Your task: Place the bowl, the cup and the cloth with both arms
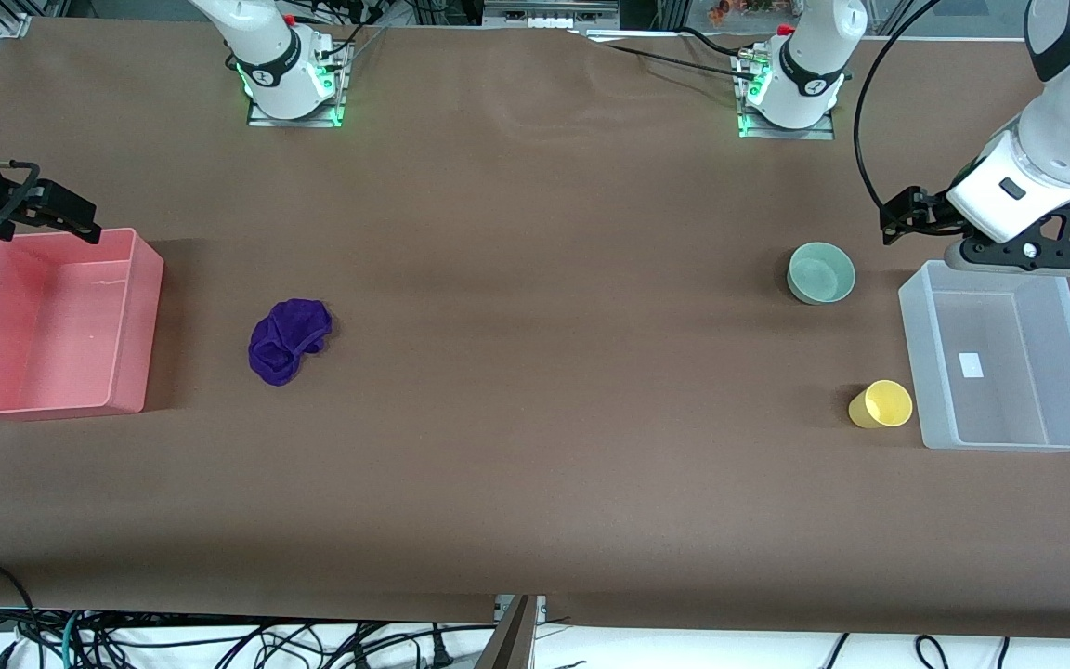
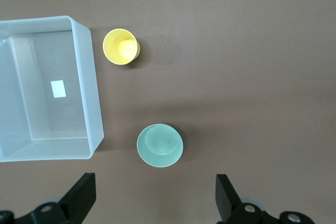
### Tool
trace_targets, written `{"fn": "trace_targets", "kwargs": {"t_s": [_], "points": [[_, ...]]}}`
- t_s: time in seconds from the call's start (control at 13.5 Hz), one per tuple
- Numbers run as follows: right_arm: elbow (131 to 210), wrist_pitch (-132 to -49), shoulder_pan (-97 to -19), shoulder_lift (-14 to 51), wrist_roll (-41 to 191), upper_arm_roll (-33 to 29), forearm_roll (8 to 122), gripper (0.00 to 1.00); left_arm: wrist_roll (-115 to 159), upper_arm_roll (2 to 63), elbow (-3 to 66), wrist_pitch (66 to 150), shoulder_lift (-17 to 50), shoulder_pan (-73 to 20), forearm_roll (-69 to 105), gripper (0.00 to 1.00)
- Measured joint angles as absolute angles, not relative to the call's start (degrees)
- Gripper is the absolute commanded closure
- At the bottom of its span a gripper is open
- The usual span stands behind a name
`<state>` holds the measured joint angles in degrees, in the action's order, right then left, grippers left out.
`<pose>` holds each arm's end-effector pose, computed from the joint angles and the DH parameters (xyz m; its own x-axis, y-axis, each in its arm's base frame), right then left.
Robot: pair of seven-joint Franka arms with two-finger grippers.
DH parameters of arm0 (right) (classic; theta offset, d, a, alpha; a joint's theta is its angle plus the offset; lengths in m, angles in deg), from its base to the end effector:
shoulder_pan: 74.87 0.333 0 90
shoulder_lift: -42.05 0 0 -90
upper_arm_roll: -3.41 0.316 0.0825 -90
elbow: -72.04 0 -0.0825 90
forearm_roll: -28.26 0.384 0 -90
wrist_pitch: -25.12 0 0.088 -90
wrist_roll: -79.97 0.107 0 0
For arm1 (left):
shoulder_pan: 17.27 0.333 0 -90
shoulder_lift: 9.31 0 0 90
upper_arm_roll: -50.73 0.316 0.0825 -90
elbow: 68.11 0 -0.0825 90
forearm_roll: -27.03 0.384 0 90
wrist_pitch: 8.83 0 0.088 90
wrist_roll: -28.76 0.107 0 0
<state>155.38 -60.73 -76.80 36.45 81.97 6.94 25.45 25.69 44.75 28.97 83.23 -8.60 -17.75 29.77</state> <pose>0.5774 0.0087 0.6176 0.9986 -0.0105 -0.0521 -0.0082 -0.9990 0.0449 0.5520 -0.0572 0.5625 0.9934 -0.0605 -0.0972 -0.0657 -0.9965 -0.0514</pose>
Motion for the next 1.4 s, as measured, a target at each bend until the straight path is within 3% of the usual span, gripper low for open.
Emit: {"fn": "trace_targets", "kwargs": {"t_s": [1.03,1.4], "points": [[156.0,-61.0,-76.8,36.6,82.0,7.0,25.4,0.0,28.3,44.8,27.3,82.3,-6.0,-17.5,29.0,0.0],[167.6,-72.1,-76.9,34.8,82.0,6.8,25.5,0.0,41.8,45.0,31.8,80.6,-2.9,-15.9,29.0,0.0]]}}
